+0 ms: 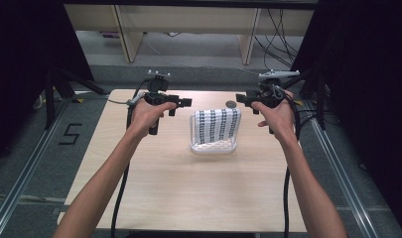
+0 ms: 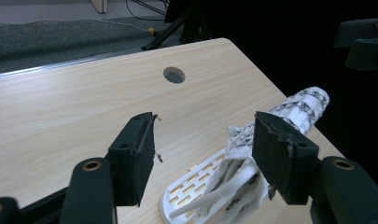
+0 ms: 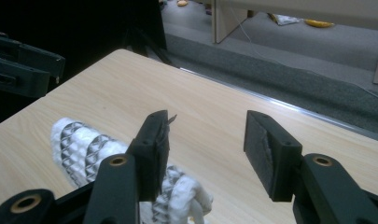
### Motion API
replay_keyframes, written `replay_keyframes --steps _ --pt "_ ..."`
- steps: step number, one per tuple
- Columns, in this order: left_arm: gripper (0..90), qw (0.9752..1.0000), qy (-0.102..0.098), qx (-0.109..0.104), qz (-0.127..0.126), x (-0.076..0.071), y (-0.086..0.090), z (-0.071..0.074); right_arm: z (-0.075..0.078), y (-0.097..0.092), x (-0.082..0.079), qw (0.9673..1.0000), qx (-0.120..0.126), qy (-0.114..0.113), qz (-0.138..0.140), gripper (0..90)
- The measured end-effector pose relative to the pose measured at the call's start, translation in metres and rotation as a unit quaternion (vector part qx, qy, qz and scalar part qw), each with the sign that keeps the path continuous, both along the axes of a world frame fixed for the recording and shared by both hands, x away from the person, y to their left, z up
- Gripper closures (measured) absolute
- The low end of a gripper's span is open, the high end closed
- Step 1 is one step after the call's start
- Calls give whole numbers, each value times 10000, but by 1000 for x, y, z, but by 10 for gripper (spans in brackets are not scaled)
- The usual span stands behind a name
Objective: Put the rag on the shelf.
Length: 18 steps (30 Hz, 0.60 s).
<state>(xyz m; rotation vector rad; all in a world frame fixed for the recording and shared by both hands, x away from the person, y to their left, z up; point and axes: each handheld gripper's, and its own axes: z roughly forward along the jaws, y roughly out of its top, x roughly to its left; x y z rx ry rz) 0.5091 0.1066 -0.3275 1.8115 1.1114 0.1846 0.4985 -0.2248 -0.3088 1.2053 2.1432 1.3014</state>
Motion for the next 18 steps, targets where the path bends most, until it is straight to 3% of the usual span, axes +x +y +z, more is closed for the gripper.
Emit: replay_keyframes --steps 5,8,9,10,12,18 --pt "377 9999 -16 -42 -114 -8 3 0 0 0 -8 9998 -76 -53 162 489" --pt "374 9998 -60 -62 -170 -15 4 1 -1 2 -14 9999 -66 14 89 469" --pt "371 9997 -66 -63 -215 -17 4 1 -2 1 -14 9998 -102 -66 161 457" --pt "368 9997 -90 -51 -212 -19 5 1 -2 2 -16 9999 -39 37 126 447" --pt "354 9996 -96 -117 -234 -23 5 2 -3 1 -18 9999 -48 36 137 436" --pt "312 9992 -147 -28 -377 -31 6 5 -7 0 -25 9998 -18 12 191 384"
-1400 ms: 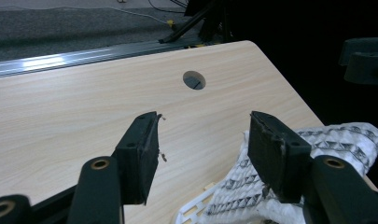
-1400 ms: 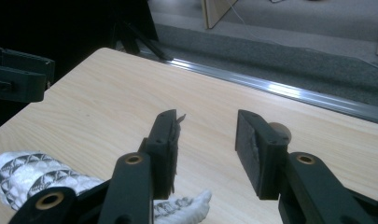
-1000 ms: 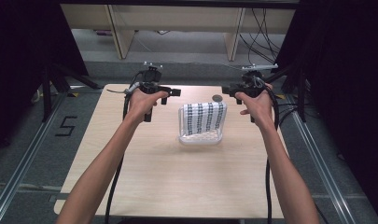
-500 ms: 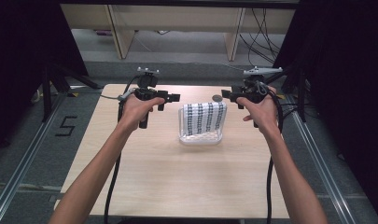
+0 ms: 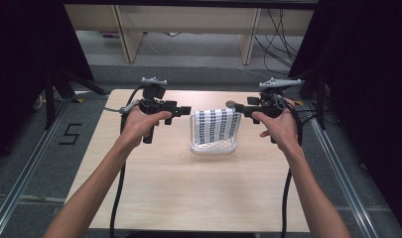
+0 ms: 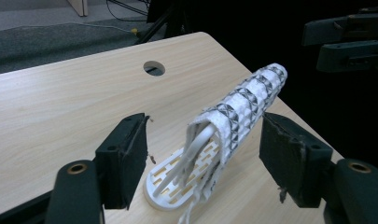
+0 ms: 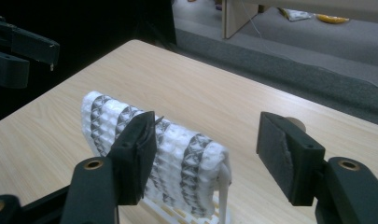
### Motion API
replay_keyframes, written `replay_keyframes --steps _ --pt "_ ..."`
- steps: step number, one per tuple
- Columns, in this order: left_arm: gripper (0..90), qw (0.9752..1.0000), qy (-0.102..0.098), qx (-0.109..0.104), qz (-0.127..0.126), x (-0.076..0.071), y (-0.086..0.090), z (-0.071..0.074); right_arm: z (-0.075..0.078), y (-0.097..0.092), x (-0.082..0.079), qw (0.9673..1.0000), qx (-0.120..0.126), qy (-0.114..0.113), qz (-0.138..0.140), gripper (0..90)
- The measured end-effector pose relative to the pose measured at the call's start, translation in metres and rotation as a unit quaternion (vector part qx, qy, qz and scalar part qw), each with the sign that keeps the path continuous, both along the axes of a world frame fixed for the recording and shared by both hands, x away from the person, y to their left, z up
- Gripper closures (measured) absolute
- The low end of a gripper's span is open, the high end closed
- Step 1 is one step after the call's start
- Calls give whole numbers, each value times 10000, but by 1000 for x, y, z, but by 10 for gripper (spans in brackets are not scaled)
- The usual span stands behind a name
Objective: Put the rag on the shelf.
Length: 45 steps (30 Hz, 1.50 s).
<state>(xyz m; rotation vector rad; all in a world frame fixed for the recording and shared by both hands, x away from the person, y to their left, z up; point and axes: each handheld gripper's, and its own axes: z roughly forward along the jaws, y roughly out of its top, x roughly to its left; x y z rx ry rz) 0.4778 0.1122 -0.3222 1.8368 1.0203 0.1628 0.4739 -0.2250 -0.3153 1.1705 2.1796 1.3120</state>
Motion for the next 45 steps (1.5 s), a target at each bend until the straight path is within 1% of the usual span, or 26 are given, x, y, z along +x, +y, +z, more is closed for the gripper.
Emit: replay_keyframes --steps 1,2,5,10,11,12,13,15,17,18,19,20,21,25,26,32,33,34,35,36,37,38,40,42,43,45 --pt "306 10000 -15 3 28 -2 -1 0 0 0 -2 9999 74 68 -6 375" --pt "300 10000 -25 -10 10 -3 -1 0 -1 0 -3 10000 45 -20 3 363" --pt "282 10000 -31 12 -38 -7 -1 -1 -2 1 -9 9999 129 72 8 341" --pt "273 9999 -42 99 -113 -14 -1 -4 -3 -1 -15 9999 83 -41 120 326" --pt "273 9999 -63 105 -99 -15 -2 -4 -3 0 -18 9998 172 25 65 325" --pt "273 9999 -61 101 -117 -17 -1 -4 -4 -1 -19 9998 140 -29 140 325" --pt "273 9998 -61 122 -134 -18 -1 -4 -4 1 -22 9998 190 3 64 324" --pt "271 9998 -92 113 -156 -21 -1 -4 -4 0 -23 9998 81 -115 158 323" --pt "271 9997 -135 145 -151 -24 0 -4 -6 1 -26 9997 148 -74 166 323" --pt "271 9997 -142 136 -150 -26 0 -5 -6 0 -28 9998 77 -118 149 323" --pt "271 9996 -162 156 -165 -27 0 -5 -7 2 -30 9997 182 -81 144 323" --pt "271 9996 -161 147 -163 -28 0 -6 -7 1 -32 9998 119 -69 164 322" --pt "271 9996 -169 147 -180 -30 1 -6 -7 0 -32 9996 110 -111 214 322" --pt "271 9996 -173 114 -188 -35 3 -9 -10 -1 -38 9997 118 -44 218 322" --pt "271 9996 -188 75 -203 -38 3 -10 -11 -1 -38 9995 103 -128 262 322" --pt "272 9993 -243 17 -287 -51 5 -14 -15 -2 -48 9995 176 -32 276 320" --pt "272 9992 -252 16 -298 -53 5 -15 -17 -2 -48 9993 161 -107 315 319" --pt "272 9992 -245 15 -308 -55 6 -16 -17 -2 -50 9994 186 -61 283 319" --pt "271 9992 -247 4 -324 -57 6 -17 -18 -3 -50 9991 108 -181 379 318" --pt "271 9991 -272 -30 -337 -58 6 -18 -19 -3 -53 9993 181 -96 312 318" --pt "271 9990 -279 -43 -353 -60 7 -19 -19 -4 -54 9992 112 -133 358 318" --pt "271 9989 -278 -66 -384 -62 8 -20 -21 -3 -56 9991 207 -111 349 317" --pt "270 9988 -284 -59 -383 -65 9 -21 -24 -3 -59 9992 191 -61 356 317" --pt "270 9988 -353 14 -347 -68 10 -24 -26 -5 -60 9991 99 -166 389 317" --pt "270 9989 -367 48 -303 -69 10 -26 -27 -5 -63 9991 178 -6 384 317" --pt "270 9989 -319 33 -355 -70 12 -30 -31 -6 -64 9987 214 -100 450 317"
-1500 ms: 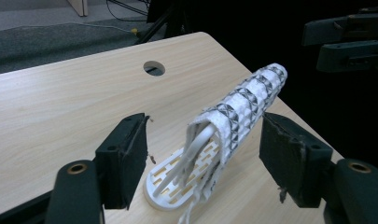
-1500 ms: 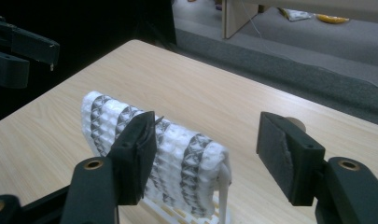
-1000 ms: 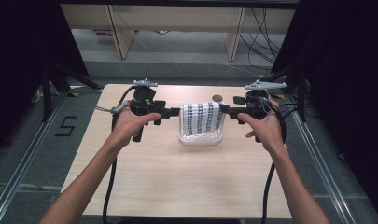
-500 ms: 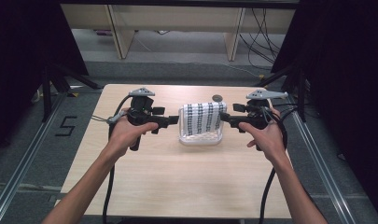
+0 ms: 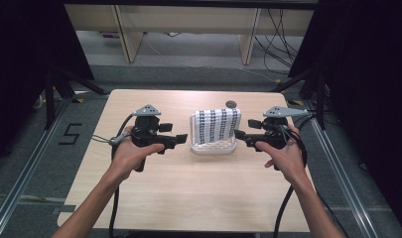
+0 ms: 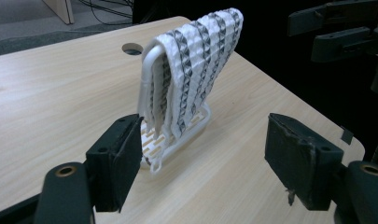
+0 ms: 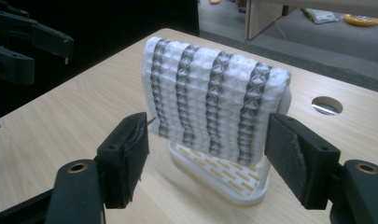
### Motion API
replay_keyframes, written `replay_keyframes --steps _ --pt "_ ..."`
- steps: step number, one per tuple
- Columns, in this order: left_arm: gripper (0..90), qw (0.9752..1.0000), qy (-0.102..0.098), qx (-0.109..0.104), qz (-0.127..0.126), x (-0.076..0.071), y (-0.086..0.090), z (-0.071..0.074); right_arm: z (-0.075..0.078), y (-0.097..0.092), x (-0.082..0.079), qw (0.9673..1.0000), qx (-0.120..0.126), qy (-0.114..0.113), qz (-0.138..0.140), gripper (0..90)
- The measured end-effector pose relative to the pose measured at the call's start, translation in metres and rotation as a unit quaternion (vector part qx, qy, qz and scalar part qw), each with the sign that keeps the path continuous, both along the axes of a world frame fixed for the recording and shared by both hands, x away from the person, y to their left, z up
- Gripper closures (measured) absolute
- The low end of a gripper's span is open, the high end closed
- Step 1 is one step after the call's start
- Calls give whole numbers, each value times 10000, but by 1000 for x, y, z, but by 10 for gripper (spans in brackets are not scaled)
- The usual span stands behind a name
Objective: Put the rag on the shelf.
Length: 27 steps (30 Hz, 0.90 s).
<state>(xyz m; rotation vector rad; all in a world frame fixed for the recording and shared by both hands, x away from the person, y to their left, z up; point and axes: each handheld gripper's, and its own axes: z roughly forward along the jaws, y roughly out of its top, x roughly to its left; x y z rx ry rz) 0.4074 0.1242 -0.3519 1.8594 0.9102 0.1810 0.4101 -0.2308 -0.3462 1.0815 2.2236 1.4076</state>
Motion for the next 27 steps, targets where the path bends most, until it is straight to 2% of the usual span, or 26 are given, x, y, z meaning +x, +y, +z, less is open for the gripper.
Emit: replay_keyframes --steps 1,2,3,4,7,8,9,10,11,12,13,15,16,17,18,19,20,21,22,23,24,25,26,27 --pt "270 10000 -3 -15 3 -1 1 -2 0 0 -3 10000 -18 57 -36 317" --pt "270 10000 -11 8 17 -2 1 -3 -2 0 -4 9999 84 48 -40 317" --pt "270 10000 -9 -27 22 -3 2 -4 -3 -2 -3 10000 25 -52 22 316" --pt "270 10000 -17 -44 11 -4 3 -5 -2 -2 -6 10000 56 68 -10 317" --pt "267 10000 -72 5 19 -8 4 -9 -5 -2 -10 9999 139 -19 17 317" --pt "261 10000 -73 17 35 -9 5 -10 -6 -1 -12 9997 224 47 9 317" --pt "257 10000 -73 17 35 -9 5 -10 -6 -1 -12 9997 224 47 9 317" --pt "256 10000 -91 21 -1 -11 6 -13 -8 -1 -13 9998 169 -74 79 316" --pt "255 9999 -108 51 34 -12 6 -14 -9 1 -16 9997 211 88 39 316" --pt "253 9999 -111 44 29 -13 7 -16 -10 0 -16 9999 128 -63 51 315" --pt "251 9999 -103 56 26 -13 8 -17 -11 1 -19 9998 179 29 72 315" --pt "247 9999 -92 33 24 -15 9 -19 -14 2 -19 9998 153 -67 124 313" --pt "245 10000 -91 27 4 -16 10 -20 -14 2 -22 9998 178 55 112 312" --pt "241 9999 -108 46 -4 -16 11 -21 -16 2 -21 9997 183 -60 182 311" --pt "232 9999 -113 24 7 -17 11 -22 -16 3 -24 9996 236 34 117 310" --pt "224 9999 -116 58 -3 -18 11 -23 -17 3 -24 9995 232 12 204 309" --pt "219 9999 -121 38 -24 -19 11 -25 -18 4 -27 9996 256 77 134 305" --pt "216 9999 -129 44 -38 -20 11 -26 -19 3 -26 9997 151 -31 202 298" --pt "210 9998 -150 89 -1 -21 11 -27 -20 5 -28 9995 246 62 193 297" --pt "202 9998 -152 106 -20 -22 12 -27 -21 4 -28 9996 129 -19 239 295" --pt "193 9998 -188 82 -28 -23 12 -29 -21 5 -31 9993 265 111 234 290" --pt "189 9998 -173 123 -3 -24 12 -29 -23 5 -31 9996 177 -30 238 284" --pt "187 9997 -207 125 -10 -25 13 -30 -23 5 -33 9994 200 84 277 284" --pt "184 9998 -189 105 -25 -26 13 -30 -23 5 -34 9995 190 39 261 284"
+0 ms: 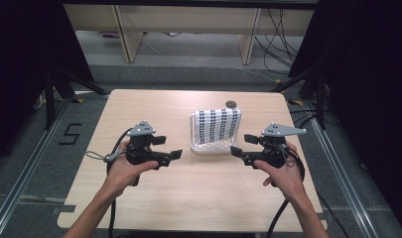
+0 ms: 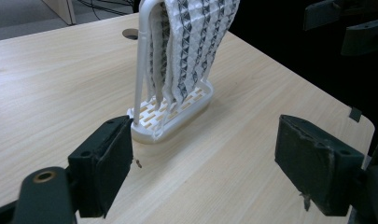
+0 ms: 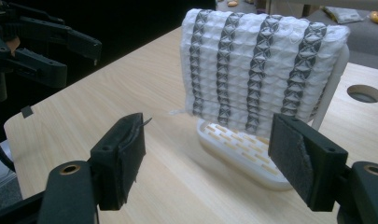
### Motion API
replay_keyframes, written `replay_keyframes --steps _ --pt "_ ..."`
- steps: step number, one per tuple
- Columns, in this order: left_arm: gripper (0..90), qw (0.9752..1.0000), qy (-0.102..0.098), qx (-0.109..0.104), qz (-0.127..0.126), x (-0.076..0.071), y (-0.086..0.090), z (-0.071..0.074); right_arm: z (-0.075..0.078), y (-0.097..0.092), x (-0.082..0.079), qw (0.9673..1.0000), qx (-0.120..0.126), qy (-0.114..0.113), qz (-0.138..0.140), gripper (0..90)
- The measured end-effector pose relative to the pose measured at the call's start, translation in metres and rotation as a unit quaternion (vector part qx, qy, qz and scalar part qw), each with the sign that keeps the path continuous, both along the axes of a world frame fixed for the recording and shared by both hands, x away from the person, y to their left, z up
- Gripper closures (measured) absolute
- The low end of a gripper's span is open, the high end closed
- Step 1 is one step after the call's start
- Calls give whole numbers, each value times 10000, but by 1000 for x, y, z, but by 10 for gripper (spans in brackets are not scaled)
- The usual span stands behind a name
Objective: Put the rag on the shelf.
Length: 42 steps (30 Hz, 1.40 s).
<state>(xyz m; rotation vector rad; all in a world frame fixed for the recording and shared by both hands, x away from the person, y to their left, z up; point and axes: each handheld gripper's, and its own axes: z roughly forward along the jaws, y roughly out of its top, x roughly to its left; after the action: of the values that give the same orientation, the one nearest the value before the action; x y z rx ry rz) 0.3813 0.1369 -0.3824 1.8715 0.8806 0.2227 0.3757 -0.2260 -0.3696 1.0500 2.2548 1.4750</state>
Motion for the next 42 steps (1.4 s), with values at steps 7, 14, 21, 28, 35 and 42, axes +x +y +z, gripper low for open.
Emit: replay_keyframes --steps 7,14,21,28,35,42 --pt "165 10000 -42 72 -51 -8 0 -4 -4 -2 -6 10000 -51 -47 33 283" --pt "163 9999 -52 85 -140 -17 -1 -12 -10 0 -14 9999 -15 100 3 284" --pt "163 9995 -58 203 -213 -26 3 -19 -17 -1 -23 9999 54 101 90 284" --pt "163 9994 -114 236 -238 -37 4 -25 -22 1 -30 9998 1 16 185 283" --pt "162 9988 -78 363 -304 -48 5 -34 -30 4 -40 9996 -125 185 194 281" --pt "161 9986 -57 399 -343 -57 3 -41 -42 4 -44 9991 -153 277 275 281"
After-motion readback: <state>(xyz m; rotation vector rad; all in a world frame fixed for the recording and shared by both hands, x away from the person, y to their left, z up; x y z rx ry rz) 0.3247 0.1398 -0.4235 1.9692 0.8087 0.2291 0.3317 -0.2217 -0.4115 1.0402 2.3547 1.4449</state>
